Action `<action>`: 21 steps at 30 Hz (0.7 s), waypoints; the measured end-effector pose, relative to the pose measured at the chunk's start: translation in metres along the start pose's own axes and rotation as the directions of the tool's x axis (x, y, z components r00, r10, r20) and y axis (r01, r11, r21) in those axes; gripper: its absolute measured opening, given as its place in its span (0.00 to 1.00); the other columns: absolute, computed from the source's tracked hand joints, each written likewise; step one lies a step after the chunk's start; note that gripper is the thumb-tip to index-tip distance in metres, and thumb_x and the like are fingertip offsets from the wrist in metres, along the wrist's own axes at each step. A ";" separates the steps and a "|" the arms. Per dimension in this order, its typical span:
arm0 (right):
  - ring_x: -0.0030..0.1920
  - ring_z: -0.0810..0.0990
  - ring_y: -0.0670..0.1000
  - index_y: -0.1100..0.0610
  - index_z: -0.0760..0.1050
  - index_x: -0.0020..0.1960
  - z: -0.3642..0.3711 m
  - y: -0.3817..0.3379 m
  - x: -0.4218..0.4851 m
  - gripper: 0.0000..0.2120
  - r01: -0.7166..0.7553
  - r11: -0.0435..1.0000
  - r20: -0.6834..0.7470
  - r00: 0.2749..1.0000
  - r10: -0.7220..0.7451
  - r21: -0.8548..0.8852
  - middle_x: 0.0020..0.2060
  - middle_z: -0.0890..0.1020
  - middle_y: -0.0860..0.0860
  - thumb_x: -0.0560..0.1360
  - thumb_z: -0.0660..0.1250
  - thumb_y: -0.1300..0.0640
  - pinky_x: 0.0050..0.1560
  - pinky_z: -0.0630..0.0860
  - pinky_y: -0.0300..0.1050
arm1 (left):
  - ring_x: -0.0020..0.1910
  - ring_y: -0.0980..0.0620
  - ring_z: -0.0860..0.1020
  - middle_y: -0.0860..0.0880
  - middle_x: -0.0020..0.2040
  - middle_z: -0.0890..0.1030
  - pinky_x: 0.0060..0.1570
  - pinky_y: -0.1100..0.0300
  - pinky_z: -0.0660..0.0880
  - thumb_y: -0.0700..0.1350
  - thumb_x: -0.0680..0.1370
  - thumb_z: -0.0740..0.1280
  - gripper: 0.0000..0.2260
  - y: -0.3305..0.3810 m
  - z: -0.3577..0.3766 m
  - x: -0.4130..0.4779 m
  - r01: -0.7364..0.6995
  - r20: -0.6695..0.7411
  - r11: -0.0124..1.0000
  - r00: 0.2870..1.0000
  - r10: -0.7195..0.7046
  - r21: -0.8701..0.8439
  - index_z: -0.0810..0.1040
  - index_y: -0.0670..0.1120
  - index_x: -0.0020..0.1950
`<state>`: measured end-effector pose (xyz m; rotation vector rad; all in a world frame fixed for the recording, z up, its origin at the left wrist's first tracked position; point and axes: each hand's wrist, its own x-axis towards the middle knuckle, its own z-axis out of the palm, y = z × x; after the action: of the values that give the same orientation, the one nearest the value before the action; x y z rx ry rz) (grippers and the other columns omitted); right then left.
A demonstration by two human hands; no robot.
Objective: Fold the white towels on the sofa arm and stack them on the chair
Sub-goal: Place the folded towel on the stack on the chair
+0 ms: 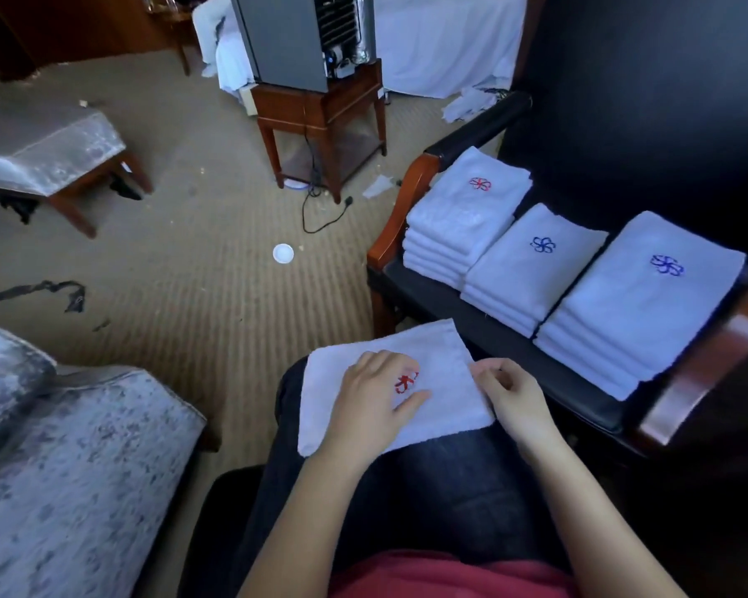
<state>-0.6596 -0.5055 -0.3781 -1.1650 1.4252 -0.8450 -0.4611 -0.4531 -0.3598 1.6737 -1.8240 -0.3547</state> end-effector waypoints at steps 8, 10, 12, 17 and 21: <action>0.42 0.81 0.42 0.54 0.82 0.44 -0.007 0.000 -0.002 0.04 0.070 0.997 -0.012 0.997 -0.071 -0.038 0.41 0.84 0.45 0.76 0.69 0.58 0.43 0.74 0.34 | 0.39 0.50 0.76 0.53 0.40 0.76 0.41 0.58 0.74 0.48 0.69 0.70 0.07 0.020 0.046 0.000 -0.233 0.063 0.951 0.972 0.225 0.205 0.79 0.49 0.46; 0.43 0.82 0.42 0.54 0.82 0.44 -0.009 -0.002 -0.003 0.04 0.069 0.997 -0.010 0.998 -0.069 -0.028 0.43 0.84 0.44 0.76 0.70 0.58 0.44 0.74 0.35 | 0.34 0.52 0.74 0.53 0.36 0.75 0.34 0.62 0.70 0.48 0.72 0.64 0.06 0.025 0.044 0.002 -0.188 -0.045 0.968 0.979 0.197 0.165 0.78 0.47 0.42; 0.44 0.82 0.43 0.55 0.83 0.43 -0.014 -0.003 -0.005 0.04 0.070 0.997 0.000 0.998 -0.070 -0.013 0.44 0.85 0.45 0.76 0.70 0.59 0.44 0.74 0.34 | 0.33 0.55 0.72 0.53 0.36 0.75 0.32 0.66 0.66 0.48 0.73 0.61 0.08 0.033 0.039 0.006 -0.095 -0.162 0.991 0.981 0.109 0.093 0.77 0.47 0.42; 0.54 0.81 0.45 0.55 0.85 0.42 -0.024 0.003 -0.008 0.03 0.007 0.999 0.097 0.995 -0.012 0.044 0.56 0.81 0.44 0.73 0.73 0.58 0.55 0.76 0.44 | 0.37 0.55 0.71 0.53 0.40 0.75 0.34 0.67 0.64 0.46 0.74 0.62 0.06 0.044 0.041 0.012 -0.136 -0.190 0.990 0.972 0.141 0.039 0.77 0.46 0.44; 0.60 0.77 0.43 0.51 0.86 0.41 -0.030 0.014 -0.005 0.01 -0.050 0.997 0.147 0.987 0.058 -0.061 0.59 0.79 0.42 0.70 0.75 0.54 0.64 0.74 0.52 | 0.39 0.53 0.73 0.53 0.42 0.75 0.37 0.62 0.70 0.45 0.72 0.65 0.03 0.035 0.060 0.001 -0.247 0.022 0.962 0.969 0.246 0.118 0.77 0.47 0.44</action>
<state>-0.6921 -0.5000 -0.3840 -1.2017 1.3594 -0.6689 -0.5254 -0.4613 -0.3848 1.4991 -2.0669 -0.1468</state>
